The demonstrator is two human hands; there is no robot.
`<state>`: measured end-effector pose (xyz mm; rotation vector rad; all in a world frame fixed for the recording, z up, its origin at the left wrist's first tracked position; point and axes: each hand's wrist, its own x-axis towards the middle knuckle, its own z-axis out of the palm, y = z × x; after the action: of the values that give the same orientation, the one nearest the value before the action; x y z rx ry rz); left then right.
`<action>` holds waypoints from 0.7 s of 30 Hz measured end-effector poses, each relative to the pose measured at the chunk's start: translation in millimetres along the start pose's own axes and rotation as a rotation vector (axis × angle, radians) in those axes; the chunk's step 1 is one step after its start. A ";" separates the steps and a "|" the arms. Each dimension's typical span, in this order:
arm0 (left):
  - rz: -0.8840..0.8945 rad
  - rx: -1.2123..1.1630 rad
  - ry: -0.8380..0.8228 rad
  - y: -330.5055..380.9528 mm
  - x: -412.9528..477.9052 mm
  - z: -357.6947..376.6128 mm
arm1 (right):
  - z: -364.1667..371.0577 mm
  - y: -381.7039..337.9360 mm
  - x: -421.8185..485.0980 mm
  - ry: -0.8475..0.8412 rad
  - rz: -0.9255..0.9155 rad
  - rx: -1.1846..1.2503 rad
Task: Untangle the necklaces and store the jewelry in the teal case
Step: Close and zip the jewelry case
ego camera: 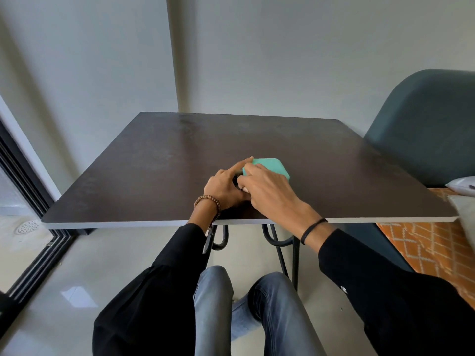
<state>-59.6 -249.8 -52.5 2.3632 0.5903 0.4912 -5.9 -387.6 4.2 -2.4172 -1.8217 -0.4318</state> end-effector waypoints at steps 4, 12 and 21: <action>0.003 0.013 -0.010 2.1 -1.7 0.1 | -3.4 12.5 -12.5 -0.032 -0.052 -0.022; 0.004 -0.041 0.001 8.4 -4.4 -1.2 | 4.7 72.2 -33.0 -0.075 0.010 0.237; 0.021 -0.040 -0.014 4.9 -1.7 -0.5 | 10.9 89.8 -33.7 -0.017 0.211 0.645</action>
<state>-59.9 -253.8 -49.1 2.3353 0.5452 0.4908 73.1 -442.2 -6.3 -2.1093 -1.3936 0.1756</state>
